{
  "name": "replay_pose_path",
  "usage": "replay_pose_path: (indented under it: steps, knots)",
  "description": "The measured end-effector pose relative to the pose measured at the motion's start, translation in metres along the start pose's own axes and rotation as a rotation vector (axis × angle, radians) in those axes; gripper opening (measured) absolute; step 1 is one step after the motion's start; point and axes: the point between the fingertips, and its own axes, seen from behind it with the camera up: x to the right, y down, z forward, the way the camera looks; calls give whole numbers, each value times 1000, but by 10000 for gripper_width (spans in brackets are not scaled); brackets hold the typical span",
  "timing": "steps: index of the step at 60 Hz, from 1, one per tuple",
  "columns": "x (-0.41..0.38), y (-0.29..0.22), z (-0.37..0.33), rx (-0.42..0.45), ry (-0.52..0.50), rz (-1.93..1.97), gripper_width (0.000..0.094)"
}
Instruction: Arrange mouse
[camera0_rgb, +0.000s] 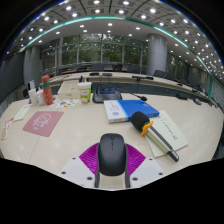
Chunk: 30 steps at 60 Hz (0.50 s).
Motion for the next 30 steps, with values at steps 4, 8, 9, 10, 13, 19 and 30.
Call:
replay_pose_path:
  steps: [4, 8, 9, 10, 13, 19, 30]
  knots:
    - [-19, -50, -7, 67, 21, 11, 340]
    - [-42, -100, -13, 123, 43, 22, 339]
    - [-50, -111, -15, 132, 42, 27, 339]
    - [-59, -122, -15, 143, 41, 33, 340]
    - [-88, -153, -14, 170, 42, 52, 339]
    - [-158, -201, -2, 209, 14, 65, 338]
    - [-301, -193, 60, 135, -84, 55, 338]
